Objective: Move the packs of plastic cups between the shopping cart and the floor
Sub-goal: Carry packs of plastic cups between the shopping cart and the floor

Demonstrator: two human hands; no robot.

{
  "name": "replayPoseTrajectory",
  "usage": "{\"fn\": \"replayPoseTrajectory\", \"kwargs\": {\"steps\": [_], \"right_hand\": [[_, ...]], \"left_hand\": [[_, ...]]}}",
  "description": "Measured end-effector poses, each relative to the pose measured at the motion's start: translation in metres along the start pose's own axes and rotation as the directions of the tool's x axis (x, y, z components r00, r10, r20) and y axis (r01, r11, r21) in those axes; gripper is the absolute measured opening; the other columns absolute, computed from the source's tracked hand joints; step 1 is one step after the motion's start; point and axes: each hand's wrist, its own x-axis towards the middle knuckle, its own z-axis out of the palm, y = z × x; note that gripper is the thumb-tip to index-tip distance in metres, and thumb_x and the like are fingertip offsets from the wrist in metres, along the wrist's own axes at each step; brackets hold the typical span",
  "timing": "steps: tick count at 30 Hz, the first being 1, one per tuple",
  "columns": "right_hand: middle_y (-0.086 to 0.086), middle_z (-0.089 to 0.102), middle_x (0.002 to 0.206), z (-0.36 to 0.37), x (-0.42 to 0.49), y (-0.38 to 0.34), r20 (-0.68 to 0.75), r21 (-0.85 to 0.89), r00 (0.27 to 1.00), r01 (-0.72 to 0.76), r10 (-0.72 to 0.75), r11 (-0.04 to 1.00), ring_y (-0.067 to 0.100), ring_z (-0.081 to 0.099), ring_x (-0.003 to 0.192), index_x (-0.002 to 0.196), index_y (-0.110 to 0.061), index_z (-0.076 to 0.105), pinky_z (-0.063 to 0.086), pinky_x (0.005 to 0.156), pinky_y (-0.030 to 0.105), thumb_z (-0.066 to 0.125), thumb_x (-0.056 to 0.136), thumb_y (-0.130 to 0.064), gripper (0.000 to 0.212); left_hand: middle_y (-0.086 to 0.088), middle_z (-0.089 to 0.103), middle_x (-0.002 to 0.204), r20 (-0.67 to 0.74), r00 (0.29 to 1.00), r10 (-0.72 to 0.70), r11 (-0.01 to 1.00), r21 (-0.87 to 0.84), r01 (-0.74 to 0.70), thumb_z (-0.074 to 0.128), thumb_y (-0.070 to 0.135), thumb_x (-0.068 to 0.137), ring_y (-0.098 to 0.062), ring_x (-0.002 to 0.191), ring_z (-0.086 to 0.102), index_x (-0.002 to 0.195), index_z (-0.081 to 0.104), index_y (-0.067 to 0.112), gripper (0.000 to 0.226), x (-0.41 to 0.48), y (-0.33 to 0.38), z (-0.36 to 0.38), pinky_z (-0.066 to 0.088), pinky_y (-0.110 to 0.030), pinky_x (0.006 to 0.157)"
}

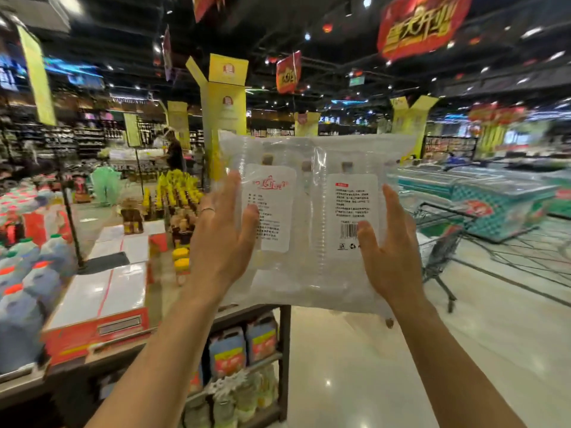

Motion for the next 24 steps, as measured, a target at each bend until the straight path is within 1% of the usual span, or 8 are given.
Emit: {"fn": "replayPoseTrajectory", "kwargs": {"steps": [2, 4, 7, 10, 12, 16, 20, 24], "right_hand": [[0.005, 0.039, 0.144, -0.021, 0.014, 0.03, -0.02, -0.029, 1.0, -0.013, 0.012, 0.999, 0.011, 0.043, 0.107, 0.152, -0.04, 0.019, 0.035, 0.083, 0.031, 0.051, 0.098, -0.032, 0.063], [0.004, 0.04, 0.142, -0.041, 0.025, 0.056, -0.046, -0.054, 0.999, -0.028, 0.026, 0.998, 0.009, 0.039, 0.106, 0.152, -0.04, 0.019, 0.035, 0.083, 0.031, 0.052, 0.098, -0.032, 0.063], [0.005, 0.039, 0.143, -0.064, 0.038, 0.091, -0.082, -0.081, 0.995, -0.059, 0.052, 0.995, 0.012, 0.042, 0.11, 0.152, -0.039, 0.02, 0.035, 0.085, 0.031, 0.052, 0.098, -0.031, 0.064], [0.006, 0.039, 0.143, -0.078, 0.053, 0.123, -0.116, -0.108, 0.99, -0.099, 0.086, 0.989, 0.015, 0.045, 0.115, 0.151, -0.041, 0.021, 0.036, 0.088, 0.032, 0.053, 0.097, -0.032, 0.063], [0.006, 0.04, 0.144, -0.082, 0.062, 0.142, -0.139, -0.13, 0.985, -0.118, 0.1, 0.984, 0.018, 0.046, 0.117, 0.151, -0.041, 0.021, 0.037, 0.089, 0.033, 0.053, 0.097, -0.032, 0.063], [0.007, 0.039, 0.145, -0.081, 0.086, 0.183, -0.17, -0.179, 0.979, -0.143, 0.112, 0.974, 0.023, 0.046, 0.123, 0.152, -0.04, 0.02, 0.038, 0.09, 0.034, 0.053, 0.097, -0.031, 0.064], [0.007, 0.041, 0.142, -0.065, 0.119, 0.225, -0.194, -0.215, 0.974, -0.158, 0.116, 0.964, 0.014, 0.046, 0.109, 0.151, -0.04, 0.021, 0.037, 0.084, 0.032, 0.052, 0.097, -0.033, 0.063], [0.005, 0.04, 0.143, -0.034, 0.161, 0.263, -0.213, -0.235, 0.968, -0.181, 0.131, 0.955, 0.01, 0.043, 0.107, 0.151, -0.042, 0.02, 0.036, 0.083, 0.03, 0.052, 0.097, -0.034, 0.064]], "left_hand": [[-0.013, 0.037, 0.147, 0.018, 1.0, 0.021, 0.999, -0.032, -0.021, 0.037, 0.044, 0.102, -0.034, 0.12, 0.048, 0.155, 0.009, 0.042, 0.06, 0.003, 0.022, 0.037, 0.037, -0.038, 0.079], [-0.014, 0.038, 0.147, 0.042, 0.999, 0.033, 0.998, -0.05, -0.03, 0.036, 0.045, 0.102, -0.036, 0.119, 0.048, 0.155, 0.009, 0.04, 0.06, 0.006, 0.038, 0.072, 0.035, -0.037, 0.077], [-0.009, 0.039, 0.151, 0.074, 0.994, 0.083, 0.993, -0.092, -0.076, 0.035, 0.047, 0.102, -0.037, 0.125, 0.045, 0.156, 0.009, 0.037, 0.06, 0.009, 0.063, 0.116, 0.041, -0.043, 0.084], [-0.007, 0.04, 0.15, 0.087, 0.992, 0.094, 0.983, -0.164, -0.079, 0.038, 0.042, 0.103, -0.03, 0.13, 0.039, 0.156, 0.013, 0.034, 0.059, 0.012, 0.085, 0.154, 0.04, -0.043, 0.091], [-0.008, 0.039, 0.15, 0.107, 0.99, 0.087, 0.981, -0.183, -0.066, 0.036, 0.047, 0.102, -0.029, 0.131, 0.038, 0.156, 0.013, 0.035, 0.059, 0.018, 0.093, 0.179, 0.04, -0.044, 0.093], [-0.01, 0.042, 0.146, 0.164, 0.981, 0.1, 0.975, -0.213, -0.064, 0.027, 0.053, 0.094, -0.031, 0.126, 0.045, 0.155, 0.01, 0.038, 0.065, 0.034, 0.101, 0.237, 0.043, -0.044, 0.09], [-0.01, 0.042, 0.146, 0.185, 0.976, 0.114, 0.967, -0.244, -0.066, 0.027, 0.053, 0.093, -0.032, 0.125, 0.046, 0.155, 0.011, 0.036, 0.066, 0.057, 0.095, 0.299, 0.043, -0.046, 0.092], [-0.011, 0.036, 0.151, 0.208, 0.971, 0.118, 0.962, -0.268, -0.06, 0.028, 0.054, 0.094, -0.032, 0.133, 0.039, 0.155, 0.009, 0.04, 0.065, 0.092, 0.074, 0.368, 0.041, -0.05, 0.097]]}}
